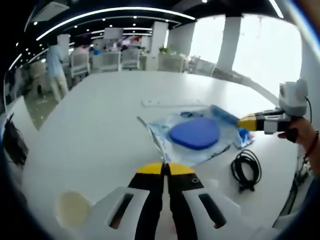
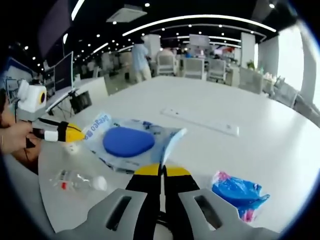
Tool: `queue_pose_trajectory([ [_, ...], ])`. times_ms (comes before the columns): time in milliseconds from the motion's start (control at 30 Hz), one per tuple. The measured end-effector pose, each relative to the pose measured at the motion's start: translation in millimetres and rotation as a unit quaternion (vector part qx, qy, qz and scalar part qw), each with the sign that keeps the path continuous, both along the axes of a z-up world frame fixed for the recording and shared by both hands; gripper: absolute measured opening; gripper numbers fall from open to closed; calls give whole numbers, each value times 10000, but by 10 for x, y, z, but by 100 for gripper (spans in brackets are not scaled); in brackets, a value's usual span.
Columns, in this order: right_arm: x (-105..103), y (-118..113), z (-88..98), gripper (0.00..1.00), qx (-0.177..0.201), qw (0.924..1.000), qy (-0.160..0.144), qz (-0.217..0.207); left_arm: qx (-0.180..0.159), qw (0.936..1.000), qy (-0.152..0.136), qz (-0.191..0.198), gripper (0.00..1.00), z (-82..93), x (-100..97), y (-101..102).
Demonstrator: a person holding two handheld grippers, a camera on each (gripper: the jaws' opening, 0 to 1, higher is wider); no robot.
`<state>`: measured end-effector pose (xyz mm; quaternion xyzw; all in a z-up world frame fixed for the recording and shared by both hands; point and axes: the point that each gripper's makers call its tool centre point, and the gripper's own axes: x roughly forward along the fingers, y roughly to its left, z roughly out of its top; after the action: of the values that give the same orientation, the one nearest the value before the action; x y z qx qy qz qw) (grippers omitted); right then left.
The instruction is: Arrange the tabletop items into an orderly group along one side of the table until the central work area is clear of visible clutter.
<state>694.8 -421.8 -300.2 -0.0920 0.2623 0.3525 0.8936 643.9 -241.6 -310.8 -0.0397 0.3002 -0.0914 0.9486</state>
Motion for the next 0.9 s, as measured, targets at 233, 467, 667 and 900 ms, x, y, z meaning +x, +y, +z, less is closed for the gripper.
queue_pose_trajectory([
  [233,-9,-97,-92,1,-153,9999,12,-79,119,9999,45,-77,0,-88,130,-59],
  [467,20,-207,-217,1,-78,9994,134,-319,-38,9998,178,-64,0,-258,196,-120],
  [667,44,-246,-306,1,39,9985,193,-520,3,9998,184,-77,0,-348,277,-162],
  [900,43,-284,-445,1,95,9973,355,-642,229,9988,307,-302,0,-496,299,-210],
])
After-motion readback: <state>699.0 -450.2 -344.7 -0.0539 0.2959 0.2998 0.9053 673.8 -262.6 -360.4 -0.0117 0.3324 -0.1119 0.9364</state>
